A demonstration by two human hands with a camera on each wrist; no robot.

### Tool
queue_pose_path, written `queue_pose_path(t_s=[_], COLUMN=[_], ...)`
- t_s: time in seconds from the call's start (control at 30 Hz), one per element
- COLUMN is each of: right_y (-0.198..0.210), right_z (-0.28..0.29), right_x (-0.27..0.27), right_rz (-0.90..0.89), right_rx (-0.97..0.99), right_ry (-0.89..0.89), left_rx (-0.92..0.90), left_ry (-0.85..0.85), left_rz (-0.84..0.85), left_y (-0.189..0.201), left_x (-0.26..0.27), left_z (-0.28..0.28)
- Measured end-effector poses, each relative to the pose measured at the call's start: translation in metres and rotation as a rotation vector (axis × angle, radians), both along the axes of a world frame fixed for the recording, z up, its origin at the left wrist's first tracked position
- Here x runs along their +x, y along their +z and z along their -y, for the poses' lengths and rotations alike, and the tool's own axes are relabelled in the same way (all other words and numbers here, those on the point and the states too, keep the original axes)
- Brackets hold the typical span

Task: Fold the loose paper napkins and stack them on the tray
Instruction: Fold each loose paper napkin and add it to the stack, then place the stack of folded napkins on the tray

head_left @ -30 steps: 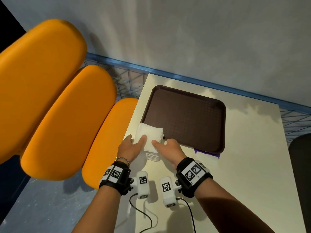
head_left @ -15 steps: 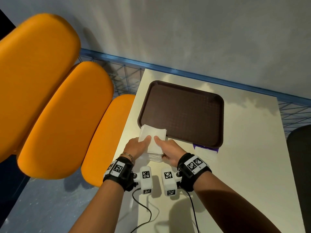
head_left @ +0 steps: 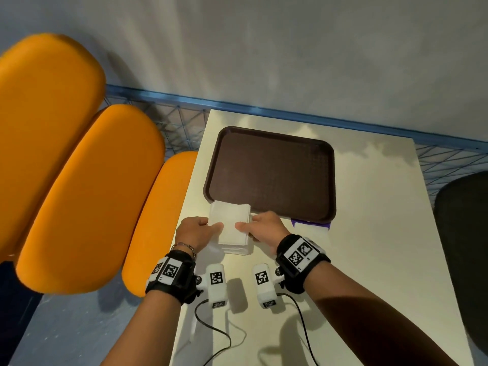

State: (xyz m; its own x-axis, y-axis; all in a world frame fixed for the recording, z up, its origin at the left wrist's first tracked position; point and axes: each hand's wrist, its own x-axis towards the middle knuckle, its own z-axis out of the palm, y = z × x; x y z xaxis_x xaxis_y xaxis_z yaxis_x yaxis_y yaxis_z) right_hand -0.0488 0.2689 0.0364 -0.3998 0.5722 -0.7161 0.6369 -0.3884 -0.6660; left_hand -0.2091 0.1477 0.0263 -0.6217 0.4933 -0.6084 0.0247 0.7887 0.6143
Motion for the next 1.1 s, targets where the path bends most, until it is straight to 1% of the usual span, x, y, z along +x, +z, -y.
queue_pose_path(t_s=[0.1,0.2,0.43,0.53,0.63,0.73,0.8,0.9,1.0,1.1], right_y=[-0.004,-0.008,-0.012,-0.015,-0.016,-0.014,-0.013,-0.006,0.006,0.023], right_z=[0.001,0.006,0.017,0.019,0.021,0.025,0.025,0.025,0.028,0.028], right_x=[-0.004,-0.005,-0.003,-0.003,-0.003,-0.006,-0.005,0.001,0.008,0.014], right_rz=[0.044,0.055,0.013,-0.012,-0.036,-0.074,-0.107,-0.187,-0.254,-0.316], right_rx=[0.027,0.048,0.062,0.056,0.043,0.012,-0.019,-0.066,-0.112,-0.197], right_ry=[-0.031,-0.05,-0.157,-0.18,-0.178,-0.137,-0.106,-0.063,-0.014,0.023], left_rx=[-0.002,-0.015,-0.024,-0.029,0.005,0.09,0.145,0.236,0.282,0.343], left_ry=[0.02,0.012,0.032,0.047,0.075,0.105,0.089,0.056,-0.013,-0.028], left_rz=[0.002,-0.032,-0.031,-0.014,0.01,0.059,0.094,0.189,0.263,0.367], left_y=[-0.006,-0.006,-0.014,-0.017,-0.018,-0.014,-0.007,0.004,0.018,0.036], left_x=[-0.002,0.0,0.0,-0.002,-0.004,-0.006,-0.009,-0.014,-0.014,-0.007], left_z=[0.0,0.001,0.003,0.005,0.009,0.014,0.019,0.029,0.038,0.044])
